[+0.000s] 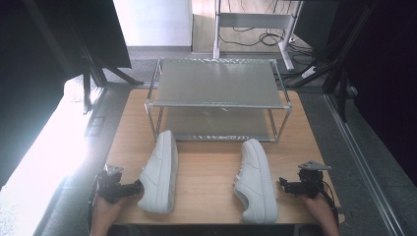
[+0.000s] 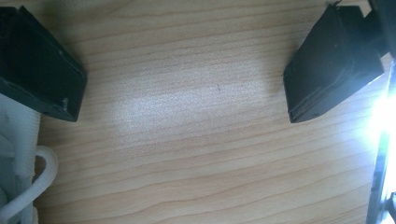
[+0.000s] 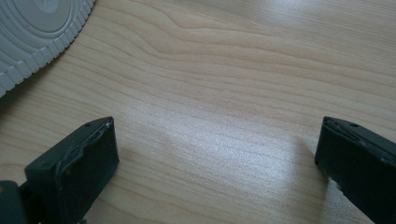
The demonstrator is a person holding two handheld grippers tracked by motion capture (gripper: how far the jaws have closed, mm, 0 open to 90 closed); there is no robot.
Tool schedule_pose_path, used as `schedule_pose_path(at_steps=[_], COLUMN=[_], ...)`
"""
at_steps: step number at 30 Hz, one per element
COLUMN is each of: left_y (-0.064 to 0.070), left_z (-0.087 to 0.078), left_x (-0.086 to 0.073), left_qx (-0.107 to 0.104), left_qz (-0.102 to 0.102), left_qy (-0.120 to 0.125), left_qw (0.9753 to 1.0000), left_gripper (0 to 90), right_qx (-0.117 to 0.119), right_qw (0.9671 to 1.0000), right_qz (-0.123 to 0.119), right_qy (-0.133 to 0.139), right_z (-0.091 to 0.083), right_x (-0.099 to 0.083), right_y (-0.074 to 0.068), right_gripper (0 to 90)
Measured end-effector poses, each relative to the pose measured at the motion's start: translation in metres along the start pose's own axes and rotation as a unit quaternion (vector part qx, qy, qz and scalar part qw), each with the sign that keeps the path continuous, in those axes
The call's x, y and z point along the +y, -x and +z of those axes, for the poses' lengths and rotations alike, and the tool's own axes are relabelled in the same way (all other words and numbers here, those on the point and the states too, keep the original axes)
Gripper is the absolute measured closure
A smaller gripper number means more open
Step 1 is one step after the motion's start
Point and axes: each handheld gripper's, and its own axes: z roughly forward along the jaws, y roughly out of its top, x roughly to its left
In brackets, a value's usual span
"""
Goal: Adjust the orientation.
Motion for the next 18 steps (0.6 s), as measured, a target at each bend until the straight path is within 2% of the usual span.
schedule_pose_path(at_steps=[18], left_y=[-0.0007], left_z=[-0.0003], left_x=[-0.0002], left_qx=[-0.002], left_qz=[-0.003], left_qy=[0.001], left_qw=[1.0000], left_gripper=[0.0], right_qx=[0.003], right_qw=[1.0000], right_qz=[-0.004], right_qy=[0.000], right_z=[0.0007], right_x=[0.0006], right_y=[0.0003], right_gripper=[0.0])
